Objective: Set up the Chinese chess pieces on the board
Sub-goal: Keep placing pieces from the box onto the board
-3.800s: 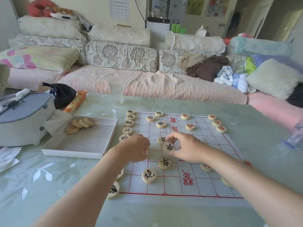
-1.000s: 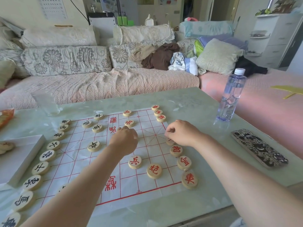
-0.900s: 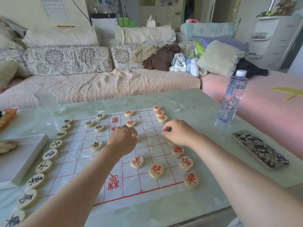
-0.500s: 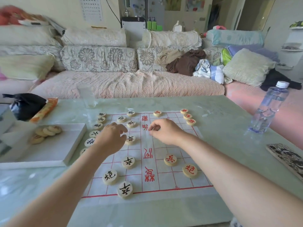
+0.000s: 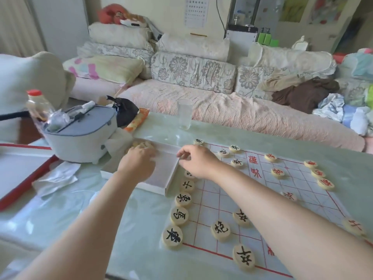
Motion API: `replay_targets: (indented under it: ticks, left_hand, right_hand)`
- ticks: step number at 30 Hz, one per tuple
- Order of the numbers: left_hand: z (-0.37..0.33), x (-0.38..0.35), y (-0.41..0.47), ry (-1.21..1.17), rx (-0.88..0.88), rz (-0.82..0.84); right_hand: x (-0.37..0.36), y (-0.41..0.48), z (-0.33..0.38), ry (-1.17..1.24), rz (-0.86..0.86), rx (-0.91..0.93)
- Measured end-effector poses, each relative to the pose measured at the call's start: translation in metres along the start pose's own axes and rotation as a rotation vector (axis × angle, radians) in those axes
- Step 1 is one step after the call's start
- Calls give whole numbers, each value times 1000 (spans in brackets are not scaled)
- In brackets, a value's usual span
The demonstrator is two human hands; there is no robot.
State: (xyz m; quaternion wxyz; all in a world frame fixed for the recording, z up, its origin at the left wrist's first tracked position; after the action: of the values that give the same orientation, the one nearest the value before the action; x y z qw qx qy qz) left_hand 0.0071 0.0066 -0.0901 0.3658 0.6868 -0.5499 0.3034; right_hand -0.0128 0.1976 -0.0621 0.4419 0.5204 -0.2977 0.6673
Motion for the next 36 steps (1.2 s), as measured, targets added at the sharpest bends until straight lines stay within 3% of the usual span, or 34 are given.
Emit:
replay_targets:
  ticks: [8,16,27,36]
  left_hand:
    - [72,16,16,-39,125,-39]
    - [77,6,23,-132,95,14]
    - [67,8,23,-145,83,20]
    - [62,3,16,-150,93,145]
  right_hand:
    - [-44,96,52,-229,81,79]
    - [-69,151,69,-578,160,162]
    - [-58,133,65,-541,139,187]
    - [-60,121,62,-147,298,137]
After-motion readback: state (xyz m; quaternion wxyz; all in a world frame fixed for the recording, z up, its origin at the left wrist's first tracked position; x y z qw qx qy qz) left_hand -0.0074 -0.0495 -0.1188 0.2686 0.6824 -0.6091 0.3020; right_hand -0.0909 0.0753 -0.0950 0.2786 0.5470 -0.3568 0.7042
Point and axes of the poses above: each hand's wrist, its own y-axis towards the middle knuckle, its own x-axis out of the back of the hand, z = x × y, the point moved 4 cm from there along y, towards the middle knuckle, and after that the axes turned 14 degrees about -y, right-handed, at the moved point
